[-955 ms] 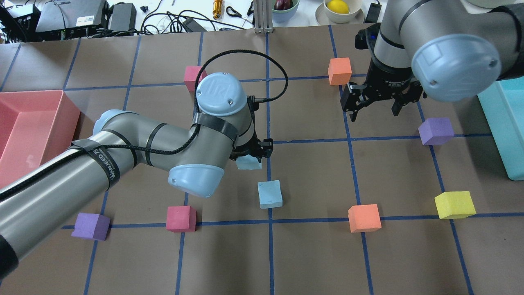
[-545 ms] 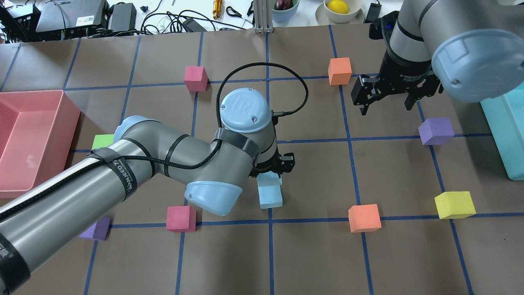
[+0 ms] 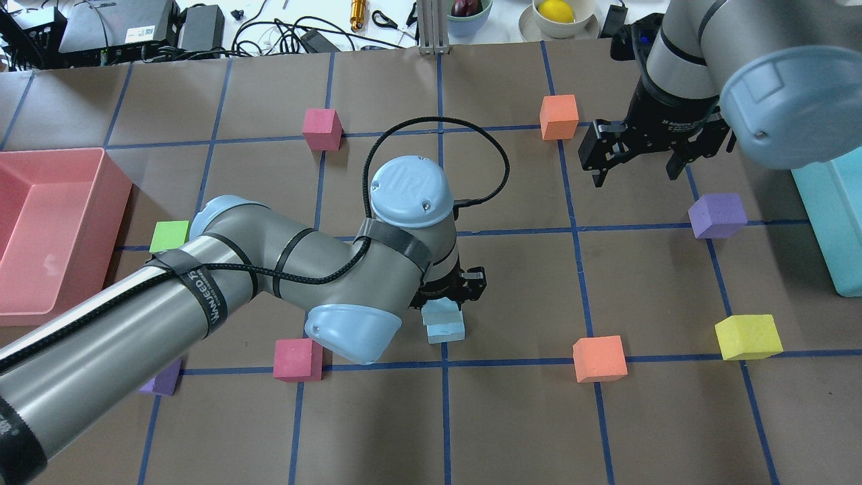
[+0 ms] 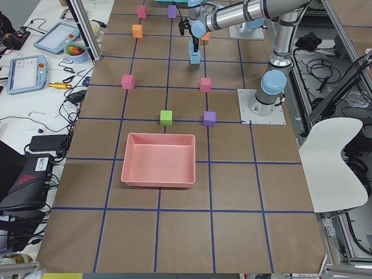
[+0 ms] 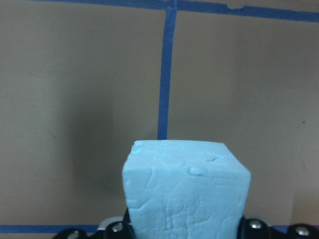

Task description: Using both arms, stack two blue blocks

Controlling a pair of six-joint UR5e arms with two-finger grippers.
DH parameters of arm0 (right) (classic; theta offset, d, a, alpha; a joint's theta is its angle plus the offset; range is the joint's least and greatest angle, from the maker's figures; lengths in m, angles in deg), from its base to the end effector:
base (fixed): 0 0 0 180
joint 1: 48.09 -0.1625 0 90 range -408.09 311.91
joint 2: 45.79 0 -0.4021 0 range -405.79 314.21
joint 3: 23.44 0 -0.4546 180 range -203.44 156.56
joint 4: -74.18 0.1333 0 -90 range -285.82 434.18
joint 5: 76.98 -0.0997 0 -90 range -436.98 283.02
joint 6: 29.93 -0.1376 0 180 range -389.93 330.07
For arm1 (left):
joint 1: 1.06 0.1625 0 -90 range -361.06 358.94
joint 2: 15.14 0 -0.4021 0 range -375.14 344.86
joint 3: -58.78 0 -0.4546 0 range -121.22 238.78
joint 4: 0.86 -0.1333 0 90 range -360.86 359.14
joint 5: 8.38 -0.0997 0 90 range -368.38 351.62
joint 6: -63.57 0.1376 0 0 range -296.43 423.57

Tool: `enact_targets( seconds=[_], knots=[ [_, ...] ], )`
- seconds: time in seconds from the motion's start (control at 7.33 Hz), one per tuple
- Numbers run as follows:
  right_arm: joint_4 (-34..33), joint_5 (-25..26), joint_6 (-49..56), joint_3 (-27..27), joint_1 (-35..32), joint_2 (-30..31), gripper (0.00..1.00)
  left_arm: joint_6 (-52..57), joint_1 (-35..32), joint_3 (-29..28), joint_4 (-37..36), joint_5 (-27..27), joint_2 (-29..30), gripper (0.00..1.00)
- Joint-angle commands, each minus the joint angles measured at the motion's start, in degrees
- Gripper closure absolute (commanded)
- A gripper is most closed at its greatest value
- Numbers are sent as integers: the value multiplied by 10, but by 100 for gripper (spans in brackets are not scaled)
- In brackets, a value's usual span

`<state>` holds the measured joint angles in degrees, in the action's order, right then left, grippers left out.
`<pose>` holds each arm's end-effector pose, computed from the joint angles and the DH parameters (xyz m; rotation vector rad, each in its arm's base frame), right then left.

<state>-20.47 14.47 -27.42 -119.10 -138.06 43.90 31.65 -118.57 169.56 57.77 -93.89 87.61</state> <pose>0.1295 -0.5509 0.3775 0.0679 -3.1158 -0.0368 -0.3874 -0.4320 0.1627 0.1212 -3.0879 -0.1106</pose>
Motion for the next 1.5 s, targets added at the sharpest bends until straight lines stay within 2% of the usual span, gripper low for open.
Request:
enact_targets(
  seconds=[0.0, 0.14, 0.27, 0.41, 0.55, 0.82, 1.09, 1.36],
  knots=[
    [5, -21, -1, 0, 7, 4, 0, -6, 0, 0, 3, 1, 7, 94],
    [13, -22, -1, 0, 16, 7, 0, -6, 0, 0, 3, 2, 10, 94],
    [16, -22, -6, 0, 19, 12, 0, -6, -1, 0, 3, 3, 15, 74],
    [18, -18, -6, -1, 19, 14, 0, -8, -1, 0, 3, 3, 15, 14],
    [20, -17, -7, -1, 17, 16, 0, -7, -1, 0, 3, 3, 15, 0],
    [22, -18, -12, -2, 16, 29, 0, 0, 0, 0, 3, 25, 0, 0],
    [23, -15, -12, 1, 17, 38, 0, 47, 22, -19, 8, 19, -39, 0],
    [22, -23, -11, -2, 15, 48, 0, 156, 114, -66, 107, 19, -84, 0]
  ],
)
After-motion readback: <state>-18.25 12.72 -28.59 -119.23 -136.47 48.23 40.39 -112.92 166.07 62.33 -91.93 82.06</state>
